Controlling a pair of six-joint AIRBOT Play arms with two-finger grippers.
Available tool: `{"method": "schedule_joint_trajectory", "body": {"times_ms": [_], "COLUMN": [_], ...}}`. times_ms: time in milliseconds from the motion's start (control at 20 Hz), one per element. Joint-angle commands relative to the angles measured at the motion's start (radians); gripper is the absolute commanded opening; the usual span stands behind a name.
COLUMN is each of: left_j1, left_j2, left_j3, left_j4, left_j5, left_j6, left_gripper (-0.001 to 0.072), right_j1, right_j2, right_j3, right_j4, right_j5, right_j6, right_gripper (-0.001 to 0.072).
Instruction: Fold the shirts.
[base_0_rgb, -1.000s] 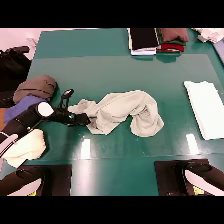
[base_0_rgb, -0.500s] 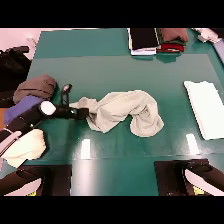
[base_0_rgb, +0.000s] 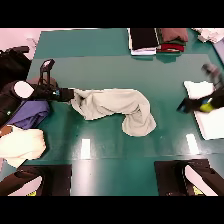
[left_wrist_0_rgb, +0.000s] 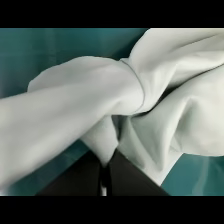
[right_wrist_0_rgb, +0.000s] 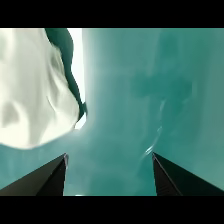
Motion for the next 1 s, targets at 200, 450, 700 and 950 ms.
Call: {"method": "schedule_joint_trajectory", "body": {"times_ms": [200, 450, 700, 950], "left_j1": [0.008, 0.008, 0.008, 0.008], "left_j2": [0.003, 0.003, 0.006, 0.114], "left_j3": [0.018, 0.019, 0.205, 0.568], "left_j4": [0.031, 0.033, 0.184, 0.325], "left_j5": [-0.036, -0.05, -0.187, -0.222], "left_j6": [-0.003, -0.003, -0.003, -0.003], "left_gripper": [0.0024, 0.0024, 0.0024, 0.0024], "right_j1": [0.126, 0.272, 0.244, 0.092], "right_j2": [-0.211, -0.37, -0.296, -0.047], "right_j3": [-0.32, -0.14, 0.074, 0.371], "right_j4": [0.351, 0.318, 0.053, -0.04], "right_j5": [-0.328, -0.392, -0.287, -0.204], "right_j6": [-0.134, -0.138, -0.067, -0.067], "right_gripper": [0.0581, 0.0074, 0.0014, 0.0014]}}
